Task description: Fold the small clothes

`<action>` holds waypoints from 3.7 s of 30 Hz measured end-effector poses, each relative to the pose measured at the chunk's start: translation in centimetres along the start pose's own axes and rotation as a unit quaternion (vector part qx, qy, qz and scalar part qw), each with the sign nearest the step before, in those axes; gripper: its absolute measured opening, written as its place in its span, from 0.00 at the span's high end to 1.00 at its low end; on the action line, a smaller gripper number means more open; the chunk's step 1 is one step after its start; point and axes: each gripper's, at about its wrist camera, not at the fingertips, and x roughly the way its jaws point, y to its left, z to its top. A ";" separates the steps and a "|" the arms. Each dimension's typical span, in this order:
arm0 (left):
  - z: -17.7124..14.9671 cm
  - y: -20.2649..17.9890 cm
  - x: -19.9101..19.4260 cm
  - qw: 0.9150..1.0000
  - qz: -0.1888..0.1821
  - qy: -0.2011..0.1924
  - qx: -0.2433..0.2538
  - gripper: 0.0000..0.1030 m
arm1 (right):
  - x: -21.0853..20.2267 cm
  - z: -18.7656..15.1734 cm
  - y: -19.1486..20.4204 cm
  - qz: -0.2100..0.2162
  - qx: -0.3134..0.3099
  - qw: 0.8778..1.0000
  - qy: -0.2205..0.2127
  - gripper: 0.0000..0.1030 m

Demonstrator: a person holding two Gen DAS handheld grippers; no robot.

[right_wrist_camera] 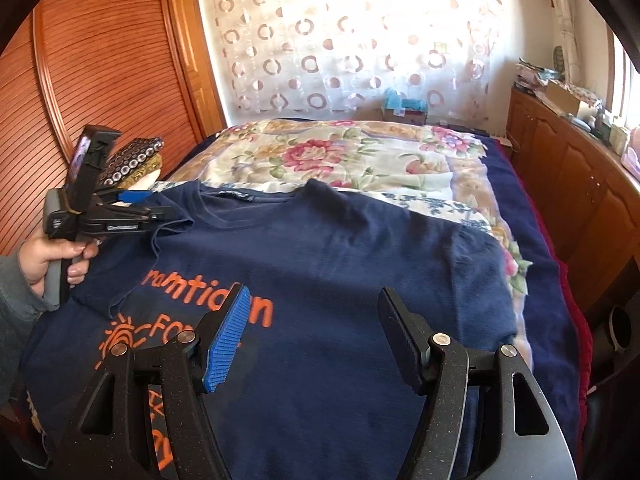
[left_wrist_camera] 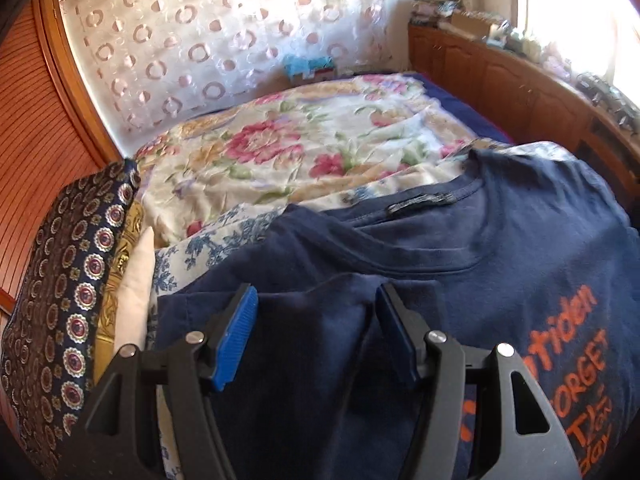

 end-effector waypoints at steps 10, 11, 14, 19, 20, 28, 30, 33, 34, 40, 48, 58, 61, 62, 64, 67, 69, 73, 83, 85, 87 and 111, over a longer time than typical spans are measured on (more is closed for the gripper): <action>-3.3 -4.9 -7.8 0.993 -0.088 -0.066 0.036 0.40 | -2.6 -2.4 -7.9 -0.070 0.054 0.996 0.008 0.34; -3.5 -5.4 -8.1 0.993 -0.095 -0.067 0.037 0.40 | -2.9 -2.8 -8.7 -0.079 0.059 0.995 0.012 0.34; -4.6 -7.3 -8.9 0.989 -0.125 -0.061 0.045 0.39 | -3.2 -3.9 -10.7 -0.092 0.073 0.993 0.023 0.34; -6.0 -10.1 -8.7 0.987 -0.140 -0.037 0.068 0.39 | -2.5 -5.5 -13.0 -0.079 0.111 0.989 0.052 0.37; -6.2 -10.4 -8.4 0.987 -0.143 -0.030 0.071 0.39 | -2.4 -5.7 -13.1 -0.077 0.113 0.989 0.056 0.38; -7.1 -12.0 -6.6 0.986 -0.140 -0.002 0.089 0.39 | -1.6 -6.7 -13.3 -0.064 0.121 0.988 0.077 0.63; -7.2 -12.2 -6.2 0.986 -0.138 0.003 0.089 0.39 | -1.6 -6.8 -13.3 -0.059 0.119 0.988 0.077 0.68; -7.4 -12.2 -5.6 0.987 -0.137 0.006 0.086 0.39 | -1.6 -6.8 -13.0 -0.060 0.112 0.989 0.075 0.80; -7.4 -12.1 -5.5 0.987 -0.138 0.005 0.084 0.39 | -1.5 -6.8 -12.8 -0.061 0.107 0.989 0.076 0.85; -7.4 -11.8 -5.3 0.987 -0.143 0.001 0.076 0.37 | -2.0 -6.2 -12.1 -0.087 0.076 0.991 0.066 0.97; -7.5 -11.6 -5.3 0.988 -0.134 0.002 0.073 0.32 | -4.3 -2.7 -10.0 -0.094 0.038 0.995 0.009 0.99; -7.4 -11.5 -5.7 0.989 -0.127 -0.007 0.069 0.32 | -3.0 -2.3 -10.1 -0.089 0.050 0.995 0.017 0.55; -7.1 -11.1 -7.8 0.986 -0.147 -0.052 0.051 0.34 | -1.8 -3.3 -11.6 -0.077 0.072 0.994 0.033 0.43; -7.0 -11.0 -8.4 0.986 -0.147 -0.060 0.049 0.37 | -1.3 -3.6 -12.1 -0.081 0.079 0.993 0.041 0.43; -6.7 -11.1 -9.8 0.984 -0.152 -0.081 0.047 0.41 | -0.5 -4.1 -13.1 -0.072 0.099 0.991 0.053 0.43; -6.4 -11.1 -11.5 0.980 -0.169 -0.098 0.043 0.48 | 0.2 -4.6 -13.8 -0.064 0.118 0.989 0.068 0.45; -6.3 -11.2 -12.2 0.979 -0.166 -0.106 0.043 0.48 | 0.3 -5.0 -14.1 -0.057 0.128 0.987 0.074 0.60; -6.2 -11.5 -13.1 0.977 -0.179 -0.106 0.047 0.48 | 0.1 -5.1 -13.7 -0.056 0.115 0.989 0.075 0.88; -6.4 -12.0 -14.2 0.976 -0.169 -0.128 0.048 0.30 | -3.0 -1.9 -9.8 -0.109 0.022 0.994 0.010 0.98; -6.4 -11.5 -14.4 0.976 -0.172 -0.130 0.040 0.30 | -3.2 -0.8 -8.7 -0.101 0.006 0.995 0.001 0.98; -6.4 -11.1 -14.6 0.976 -0.168 -0.131 0.034 0.30 | -3.4 0.2 -7.2 -0.090 -0.014 0.996 -0.010 0.98; -7.4 -11.2 -14.8 0.976 -0.173 -0.127 0.031 0.30 | 0.1 -2.8 -10.8 -0.098 0.072 0.990 0.076 0.45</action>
